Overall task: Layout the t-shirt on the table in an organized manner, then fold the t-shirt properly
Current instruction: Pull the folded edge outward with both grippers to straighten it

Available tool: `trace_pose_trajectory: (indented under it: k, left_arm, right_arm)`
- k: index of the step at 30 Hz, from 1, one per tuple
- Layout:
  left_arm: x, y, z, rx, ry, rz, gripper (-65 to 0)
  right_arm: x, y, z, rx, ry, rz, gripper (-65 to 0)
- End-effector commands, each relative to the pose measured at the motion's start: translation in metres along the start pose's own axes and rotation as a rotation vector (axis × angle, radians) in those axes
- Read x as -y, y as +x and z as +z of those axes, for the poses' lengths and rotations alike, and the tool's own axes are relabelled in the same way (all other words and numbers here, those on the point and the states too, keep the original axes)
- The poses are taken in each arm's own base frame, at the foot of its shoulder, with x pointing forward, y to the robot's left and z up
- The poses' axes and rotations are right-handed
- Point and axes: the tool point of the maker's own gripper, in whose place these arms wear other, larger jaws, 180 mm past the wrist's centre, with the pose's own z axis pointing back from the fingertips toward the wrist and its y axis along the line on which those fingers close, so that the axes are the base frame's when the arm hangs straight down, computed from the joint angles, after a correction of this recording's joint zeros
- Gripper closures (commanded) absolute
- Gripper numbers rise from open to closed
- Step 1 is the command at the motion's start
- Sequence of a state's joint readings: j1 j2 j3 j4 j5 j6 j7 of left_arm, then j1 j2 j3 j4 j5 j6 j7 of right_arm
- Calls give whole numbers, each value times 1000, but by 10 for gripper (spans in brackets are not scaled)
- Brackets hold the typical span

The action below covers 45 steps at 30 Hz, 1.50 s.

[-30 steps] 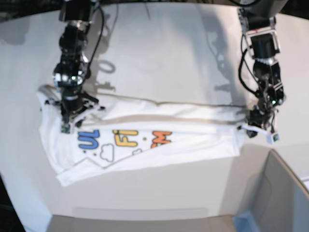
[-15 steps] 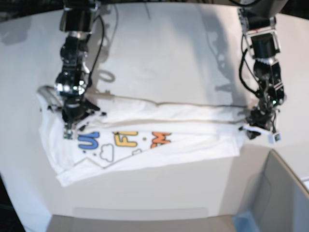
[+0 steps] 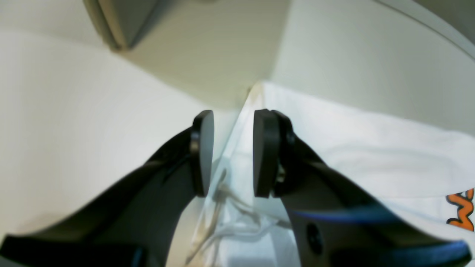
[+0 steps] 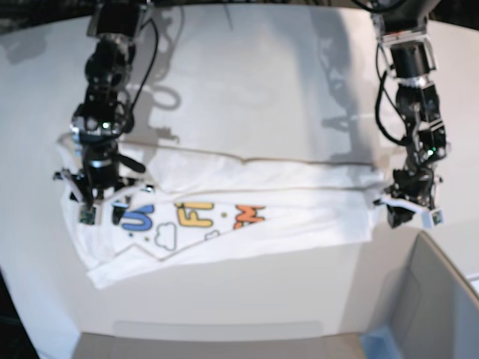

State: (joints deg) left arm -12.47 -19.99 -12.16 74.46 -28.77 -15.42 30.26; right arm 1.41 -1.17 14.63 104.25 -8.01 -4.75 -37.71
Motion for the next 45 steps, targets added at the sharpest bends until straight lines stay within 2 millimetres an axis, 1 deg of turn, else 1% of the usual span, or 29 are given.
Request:
trace_pose_trajectory:
  k: [1, 3, 4, 6, 10, 12, 14, 15, 18, 21, 27, 29, 31, 33, 36, 38, 39, 41, 42, 45]
  left_arm:
    - [4, 27, 6, 78, -17, -18, -196]
    - [8, 29, 15, 94, -27, -37, -196]
    - [10, 27, 19, 97, -32, -46, -196]
    - [12, 20, 27, 91, -37, -59, -196]
    - [15, 7, 33, 73, -43, -57, -196]
    - [17, 2, 34, 65, -45, -47, -196]
    - [16, -6, 35, 50, -43, -44, -196]
    - [16, -10, 36, 43, -42, -43, -196]
    - [17, -17, 37, 30, -43, -35, -196]
    - [17, -18, 37, 30, -44, -32, -196]
    - [17, -18, 37, 30, -44, -32, -196]
    - [17, -18, 37, 30, -44, -32, -196]
    - [18, -19, 37, 28, -44, -31, -196]
    - [18, -19, 37, 28, -44, -31, -196]
    - [18, -19, 37, 27, -45, -32, -196]
    - [18, -19, 37, 27, -45, -32, -196]
    - [18, -19, 37, 27, -45, -32, -196]
    - [18, -20, 37, 26, -45, -32, -196]
    - [17, -23, 38, 18, -43, -32, -196]
    - [16, -28, 40, 10, -41, -33, -196]
  right_arm:
    - [5, 16, 7, 61, -20, 22, -248]
    - [11, 4, 16, 41, -49, 66, -248]
    - [10, -4, 21, 23, -54, 96, -248]
    - [5, -28, 30, -27, -53, 165, -248]
    - [-8, -68, 49, -115, -16, 218, -248]
    - [-8, -80, 51, -144, -12, 220, -248]
    - [-8, -91, 48, -176, -8, 211, -248]
    - [-5, -94, 46, -186, -11, 199, -248]
    - [17, -94, 35, -195, -44, 148, -247]
    - [39, -97, 24, -210, -76, 139, -247]
    - [56, -123, 5, -296, -95, 182, -247]
    - [65, -122, -2, -301, -108, 202, -247]
    - [71, -121, -4, -303, -114, 215, -247]
    - [74, -116, -5, -290, -119, 226, -247]
    - [81, -94, -8, -238, -134, 237, -247]
    - [81, -88, -10, -226, -138, 235, -247]
    - [83, -82, -13, -213, -143, 238, -247]
    - [89, -79, -16, -212, -151, 244, -247]
    - [92, -83, -18, -225, -154, 248, -247]
    - [95, -78, -28, -225, -163, 241, -247]
